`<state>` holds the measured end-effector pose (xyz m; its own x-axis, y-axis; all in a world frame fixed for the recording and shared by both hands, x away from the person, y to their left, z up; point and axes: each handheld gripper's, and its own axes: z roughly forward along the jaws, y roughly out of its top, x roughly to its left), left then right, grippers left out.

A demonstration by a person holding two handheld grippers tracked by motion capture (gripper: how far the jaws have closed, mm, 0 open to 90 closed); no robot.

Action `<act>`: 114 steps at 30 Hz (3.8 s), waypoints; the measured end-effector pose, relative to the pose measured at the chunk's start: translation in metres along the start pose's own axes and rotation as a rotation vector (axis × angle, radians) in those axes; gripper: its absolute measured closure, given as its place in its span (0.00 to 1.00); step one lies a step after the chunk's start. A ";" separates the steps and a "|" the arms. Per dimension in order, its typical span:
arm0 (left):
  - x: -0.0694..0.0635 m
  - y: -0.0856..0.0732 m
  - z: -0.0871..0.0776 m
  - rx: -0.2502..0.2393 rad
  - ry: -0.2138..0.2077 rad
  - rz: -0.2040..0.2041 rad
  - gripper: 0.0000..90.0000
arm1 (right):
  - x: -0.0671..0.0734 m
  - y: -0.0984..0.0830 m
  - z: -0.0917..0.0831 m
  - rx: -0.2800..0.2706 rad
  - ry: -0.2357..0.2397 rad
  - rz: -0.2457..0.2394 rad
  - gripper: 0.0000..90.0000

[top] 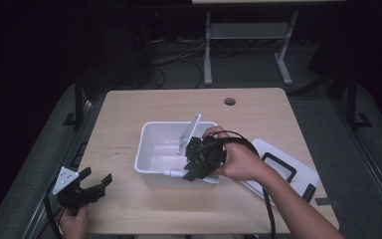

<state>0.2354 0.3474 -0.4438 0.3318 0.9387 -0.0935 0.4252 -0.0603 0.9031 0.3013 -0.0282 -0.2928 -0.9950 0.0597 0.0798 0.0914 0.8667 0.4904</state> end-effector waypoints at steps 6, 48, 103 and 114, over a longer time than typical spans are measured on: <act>0.001 0.000 0.000 -0.003 -0.001 -0.001 0.16 | -0.010 0.003 0.004 0.016 -0.008 0.003 0.79; -0.001 0.000 0.001 0.003 -0.003 0.008 0.16 | -0.050 0.001 0.026 0.039 -0.006 0.053 0.79; -0.001 0.000 0.002 0.006 -0.004 0.007 0.16 | -0.071 -0.015 0.062 0.088 0.036 0.125 0.79; -0.001 0.000 0.001 0.003 -0.003 0.002 0.16 | -0.071 -0.015 0.068 0.094 0.054 0.132 0.79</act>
<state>0.2363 0.3459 -0.4441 0.3353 0.9375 -0.0935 0.4269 -0.0627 0.9021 0.3682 -0.0115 -0.3650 -0.9709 0.1513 0.1855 0.2141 0.8956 0.3899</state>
